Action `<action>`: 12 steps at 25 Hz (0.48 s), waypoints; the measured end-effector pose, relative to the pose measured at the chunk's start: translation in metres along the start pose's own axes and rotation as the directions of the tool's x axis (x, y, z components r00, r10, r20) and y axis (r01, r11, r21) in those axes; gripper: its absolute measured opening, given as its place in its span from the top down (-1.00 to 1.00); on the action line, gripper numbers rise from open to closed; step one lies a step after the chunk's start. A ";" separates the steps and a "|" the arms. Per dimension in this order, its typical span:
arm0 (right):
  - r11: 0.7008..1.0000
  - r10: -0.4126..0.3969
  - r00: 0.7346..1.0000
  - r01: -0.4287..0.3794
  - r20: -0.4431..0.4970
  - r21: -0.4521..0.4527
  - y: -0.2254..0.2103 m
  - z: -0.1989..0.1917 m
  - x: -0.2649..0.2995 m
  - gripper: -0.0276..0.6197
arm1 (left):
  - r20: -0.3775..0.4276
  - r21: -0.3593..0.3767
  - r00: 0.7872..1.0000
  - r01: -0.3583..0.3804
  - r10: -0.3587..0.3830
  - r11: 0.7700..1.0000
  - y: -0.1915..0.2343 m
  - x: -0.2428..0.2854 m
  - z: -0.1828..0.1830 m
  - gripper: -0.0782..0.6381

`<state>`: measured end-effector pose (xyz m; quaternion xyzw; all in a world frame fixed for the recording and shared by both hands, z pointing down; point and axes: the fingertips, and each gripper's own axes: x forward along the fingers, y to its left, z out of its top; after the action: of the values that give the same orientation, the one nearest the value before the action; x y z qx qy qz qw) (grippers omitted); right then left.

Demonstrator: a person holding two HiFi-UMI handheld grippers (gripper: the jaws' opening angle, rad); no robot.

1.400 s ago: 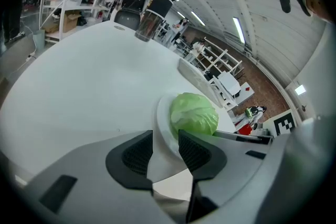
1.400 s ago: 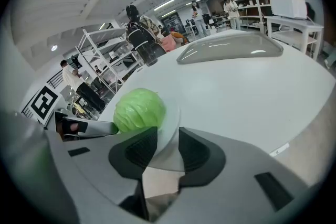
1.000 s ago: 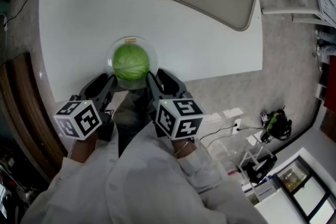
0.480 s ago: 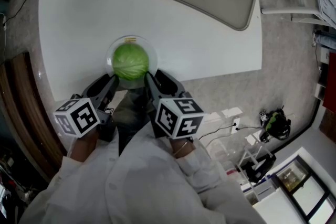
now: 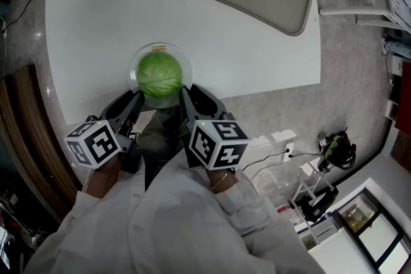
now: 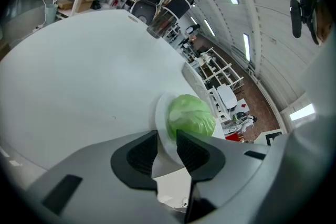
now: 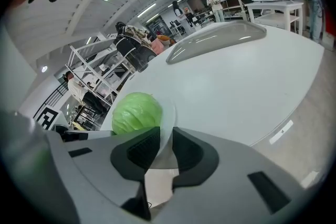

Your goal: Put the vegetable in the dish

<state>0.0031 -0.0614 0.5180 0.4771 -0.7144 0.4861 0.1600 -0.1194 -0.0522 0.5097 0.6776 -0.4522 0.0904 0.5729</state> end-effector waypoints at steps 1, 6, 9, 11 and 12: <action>1.000 -0.003 1.000 0.003 0.001 0.002 -0.001 0.000 0.000 0.66 | 0.003 0.001 1.000 -0.003 0.003 1.000 0.001 0.000 0.000 0.47; 1.000 -0.007 1.000 0.007 0.008 0.012 0.000 -0.002 0.000 0.67 | 0.009 0.002 1.000 -0.001 0.001 1.000 0.007 -0.002 -0.001 0.60; 0.999 -0.007 1.000 0.007 0.011 0.033 -0.002 -0.001 -0.001 0.67 | 0.010 0.003 1.000 0.005 -0.005 1.000 0.005 0.000 0.000 0.60; 0.999 -0.007 1.000 0.007 0.012 0.041 -0.002 0.000 -0.001 0.68 | 0.015 0.011 1.000 -0.003 0.003 1.000 0.005 0.000 0.001 0.60; 0.999 -0.008 1.000 0.008 0.012 0.040 0.000 -0.001 0.000 0.68 | 0.020 0.013 1.000 -0.010 0.010 1.000 0.006 0.000 0.002 0.62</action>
<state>0.0036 -0.0608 0.5182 0.4861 -0.7036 0.4967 0.1480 -0.1245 -0.0534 0.5127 0.6801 -0.4607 0.0895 0.5633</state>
